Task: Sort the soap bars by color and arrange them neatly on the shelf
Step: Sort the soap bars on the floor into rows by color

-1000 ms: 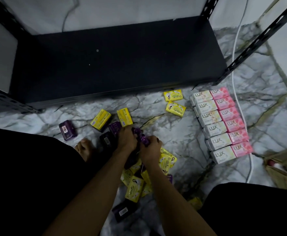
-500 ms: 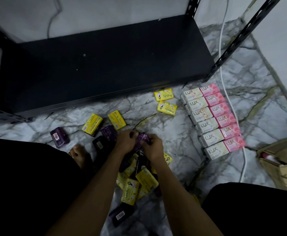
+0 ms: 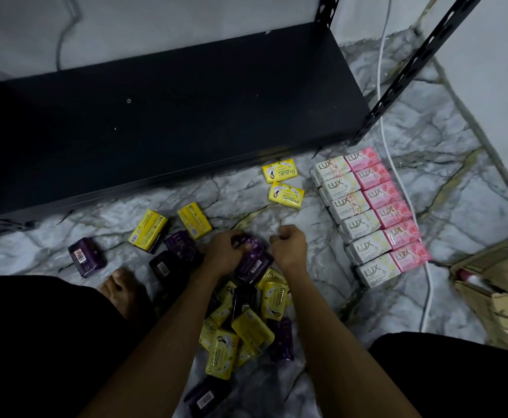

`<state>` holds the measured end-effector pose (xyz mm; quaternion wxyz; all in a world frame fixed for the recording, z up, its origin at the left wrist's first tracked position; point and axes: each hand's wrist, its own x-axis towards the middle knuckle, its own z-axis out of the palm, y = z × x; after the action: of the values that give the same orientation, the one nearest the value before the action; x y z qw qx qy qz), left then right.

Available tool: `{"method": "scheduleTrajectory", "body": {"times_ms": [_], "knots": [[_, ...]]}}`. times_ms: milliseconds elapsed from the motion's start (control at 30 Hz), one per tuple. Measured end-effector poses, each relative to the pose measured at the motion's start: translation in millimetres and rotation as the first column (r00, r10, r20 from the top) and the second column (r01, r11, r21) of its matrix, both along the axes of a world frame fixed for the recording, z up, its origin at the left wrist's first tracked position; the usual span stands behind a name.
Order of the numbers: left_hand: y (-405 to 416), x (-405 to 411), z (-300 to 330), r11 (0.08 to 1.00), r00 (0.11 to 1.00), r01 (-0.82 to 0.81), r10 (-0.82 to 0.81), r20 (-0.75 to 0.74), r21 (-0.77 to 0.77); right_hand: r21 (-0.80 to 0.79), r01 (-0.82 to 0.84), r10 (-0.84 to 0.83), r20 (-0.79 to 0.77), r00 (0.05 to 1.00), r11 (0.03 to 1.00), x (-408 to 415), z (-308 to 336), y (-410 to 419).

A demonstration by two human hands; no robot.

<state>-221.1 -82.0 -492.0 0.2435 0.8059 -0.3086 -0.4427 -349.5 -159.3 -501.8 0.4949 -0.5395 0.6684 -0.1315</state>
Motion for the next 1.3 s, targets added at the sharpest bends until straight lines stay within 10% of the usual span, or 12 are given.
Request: {"method": "scheduleTrajectory", "body": {"times_ms": [300,467,667,967,1133,1300], "knots": [[-59.3,34.7,-2.7,0.971,0.974,0.2,-0.212,0.079,0.132,-0.384,-0.363,0.26,-0.294,0.92,0.849,8.3,-6.4,-69.9],[-129.3,28.7,-8.9,0.985,0.965,0.164,-0.151,0.214,-0.044,-0.305,-0.533,0.365,-0.466,0.806,0.789,8.9,-23.1,-82.2],[-172.9,8.6,-40.5,0.99,0.923,0.129,-0.097,0.372,-0.062,-0.117,-0.207,0.172,-0.254,0.952,0.971,13.9,-33.1,-79.9],[-173.7,20.4,-53.2,0.949,0.94,0.219,-0.143,0.31,-0.227,-0.006,0.218,-0.209,0.252,0.945,0.976,4.9,-35.9,-90.7],[-174.7,25.8,-48.9,0.916,0.933,0.356,-0.338,0.123,-0.183,-0.176,0.062,-0.039,0.13,0.991,0.982,-10.8,-35.1,-90.8],[-169.8,8.7,-48.7,0.951,0.992,0.121,-0.129,-0.01,-0.283,-0.185,-0.059,0.045,-0.08,0.996,0.981,-1.8,-31.5,-100.6]]}}
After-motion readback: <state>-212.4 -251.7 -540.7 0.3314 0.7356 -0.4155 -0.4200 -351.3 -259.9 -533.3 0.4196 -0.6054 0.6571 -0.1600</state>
